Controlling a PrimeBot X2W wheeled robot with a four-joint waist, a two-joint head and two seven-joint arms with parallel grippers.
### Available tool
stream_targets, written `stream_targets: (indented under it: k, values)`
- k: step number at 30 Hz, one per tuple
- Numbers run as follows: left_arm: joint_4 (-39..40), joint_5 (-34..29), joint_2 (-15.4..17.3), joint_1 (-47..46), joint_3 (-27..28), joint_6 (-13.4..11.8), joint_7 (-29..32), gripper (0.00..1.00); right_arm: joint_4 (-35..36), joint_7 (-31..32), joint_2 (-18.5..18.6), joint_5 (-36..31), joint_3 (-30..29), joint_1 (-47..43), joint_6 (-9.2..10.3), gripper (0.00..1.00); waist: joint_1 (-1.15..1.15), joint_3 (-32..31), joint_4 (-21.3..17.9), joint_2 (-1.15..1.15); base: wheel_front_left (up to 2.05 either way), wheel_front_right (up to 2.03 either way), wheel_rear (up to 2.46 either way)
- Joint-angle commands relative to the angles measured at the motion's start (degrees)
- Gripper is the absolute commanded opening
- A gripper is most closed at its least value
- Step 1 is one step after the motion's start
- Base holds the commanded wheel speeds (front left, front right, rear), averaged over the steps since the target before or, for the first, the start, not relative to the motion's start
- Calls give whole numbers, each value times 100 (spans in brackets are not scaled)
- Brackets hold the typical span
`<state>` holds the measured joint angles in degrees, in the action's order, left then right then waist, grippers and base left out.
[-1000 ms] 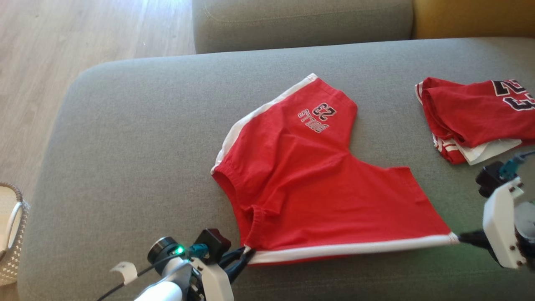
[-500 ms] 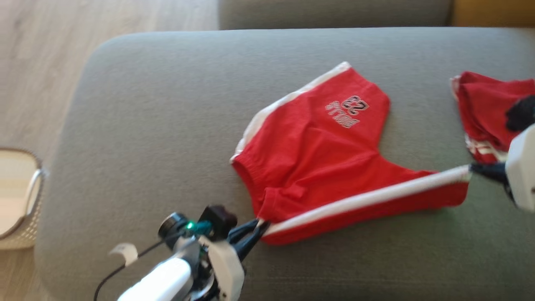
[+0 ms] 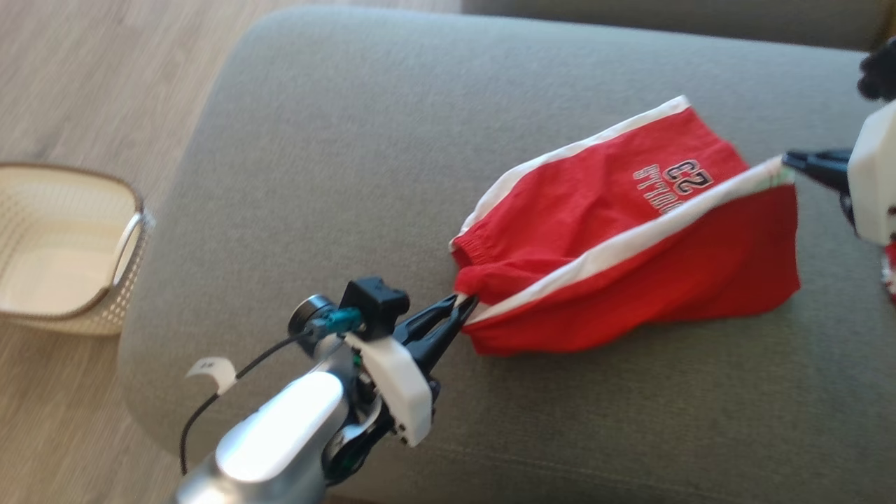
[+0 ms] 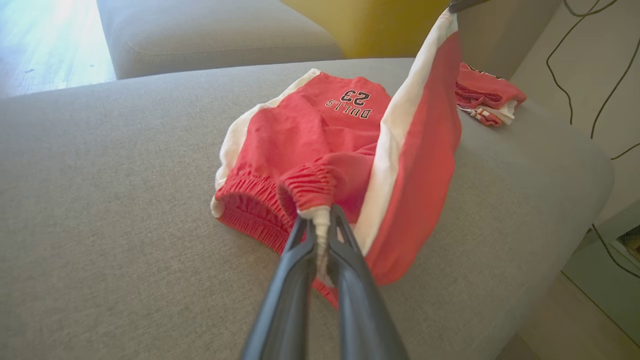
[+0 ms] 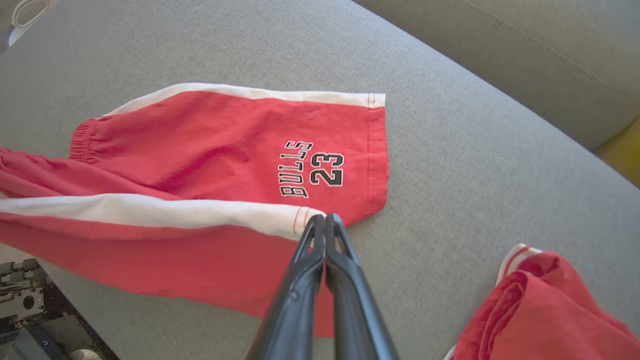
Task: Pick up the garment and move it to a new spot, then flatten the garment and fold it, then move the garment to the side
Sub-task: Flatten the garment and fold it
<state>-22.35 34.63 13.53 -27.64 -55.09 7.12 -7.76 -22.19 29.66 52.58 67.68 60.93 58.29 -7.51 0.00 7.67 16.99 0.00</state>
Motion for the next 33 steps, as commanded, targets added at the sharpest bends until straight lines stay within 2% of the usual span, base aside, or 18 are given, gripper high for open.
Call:
stream_targets:
  k: [1, 15, 26, 27, 28, 33]
  values:
    - [81, 108, -26, -351, 175, 33, -91, 0, -23, -96, 59, -140, -99, 118, 2, 0, 0, 202, 171, 0, 0, 0, 0]
    - [-635, 1033, -489, -1188, -8, 36, -69, 0, -848, -814, -247, -742, 17, 1043, 2, 0, 0, 986, 509, 0, 0, 0, 0]
    - [-1138, 1264, -684, -1669, -33, 36, -344, 0, -1165, -1285, -437, -759, 306, 1284, 2, 0, 0, 1232, 508, 0, 0, 0, 0]
    - [-1194, 1294, -695, -1688, -11, 36, -361, 12, -1178, -1321, -443, -750, 333, 1309, 2, 0, 0, 1245, 507, 0, 0, 0, 0]
    - [-1271, 1350, -716, -1697, 43, 11, -367, 98, -1193, -1356, -448, -740, 360, 1332, 2, 0, 0, 1255, 505, 0, 0, 0, 0]
    - [-1469, 1344, -779, -1789, 79, -13, -448, 100, -1278, -1510, -468, -681, 455, 1396, 2, 0, 0, 1268, 512, 0, 0, 0, 0]
